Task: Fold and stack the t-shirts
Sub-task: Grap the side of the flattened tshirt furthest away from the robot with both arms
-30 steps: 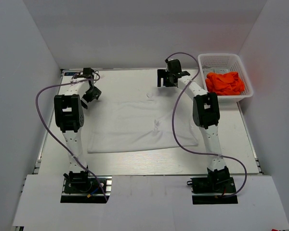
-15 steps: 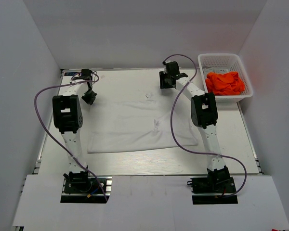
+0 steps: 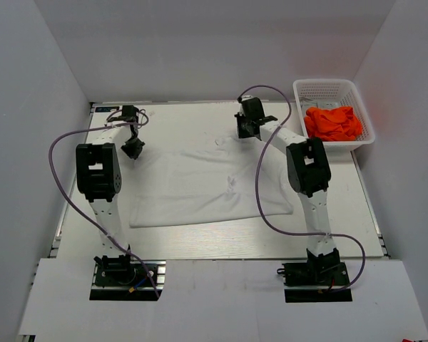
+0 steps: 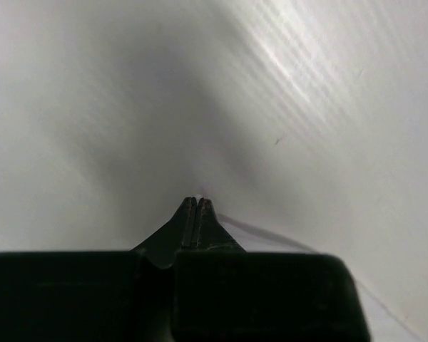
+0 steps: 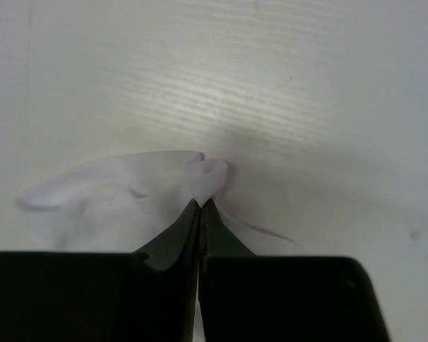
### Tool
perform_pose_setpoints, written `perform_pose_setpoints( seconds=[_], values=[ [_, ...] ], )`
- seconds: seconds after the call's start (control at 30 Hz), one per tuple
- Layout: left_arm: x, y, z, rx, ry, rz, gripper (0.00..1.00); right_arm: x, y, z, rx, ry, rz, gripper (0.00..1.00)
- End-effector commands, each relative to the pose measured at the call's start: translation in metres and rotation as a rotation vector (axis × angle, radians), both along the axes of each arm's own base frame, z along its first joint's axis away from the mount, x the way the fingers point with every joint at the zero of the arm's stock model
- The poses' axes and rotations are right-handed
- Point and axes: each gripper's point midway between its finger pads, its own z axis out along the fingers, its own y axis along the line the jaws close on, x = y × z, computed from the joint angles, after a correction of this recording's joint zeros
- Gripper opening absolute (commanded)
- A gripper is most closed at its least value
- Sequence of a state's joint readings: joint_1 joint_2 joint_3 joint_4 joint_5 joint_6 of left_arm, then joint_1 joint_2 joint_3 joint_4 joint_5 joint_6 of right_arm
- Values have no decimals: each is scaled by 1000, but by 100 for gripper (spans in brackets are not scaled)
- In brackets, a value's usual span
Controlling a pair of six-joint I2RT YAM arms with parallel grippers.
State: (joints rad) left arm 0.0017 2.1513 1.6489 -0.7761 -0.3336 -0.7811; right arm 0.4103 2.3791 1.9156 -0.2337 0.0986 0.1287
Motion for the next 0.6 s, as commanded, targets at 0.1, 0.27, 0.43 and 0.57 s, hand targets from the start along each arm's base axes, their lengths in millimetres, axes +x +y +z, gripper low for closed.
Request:
perform_pose_setpoints(
  seconds=[0.1, 0.27, 0.43, 0.57],
  values=[
    [-16, -6, 67, 6, -166, -32, 0, -28, -8, 118, 93, -249, 10, 0],
    [-34, -12, 78, -13, -245, -81, 0, -86, -33, 135, 100, -276, -1, 0],
    [-52, -18, 94, -18, -301, -119, 0, -135, -48, 145, 134, -289, 8, 0],
    [-67, -15, 108, 1, -340, -131, 0, -166, -57, 139, 145, -273, 15, 0]
  ],
)
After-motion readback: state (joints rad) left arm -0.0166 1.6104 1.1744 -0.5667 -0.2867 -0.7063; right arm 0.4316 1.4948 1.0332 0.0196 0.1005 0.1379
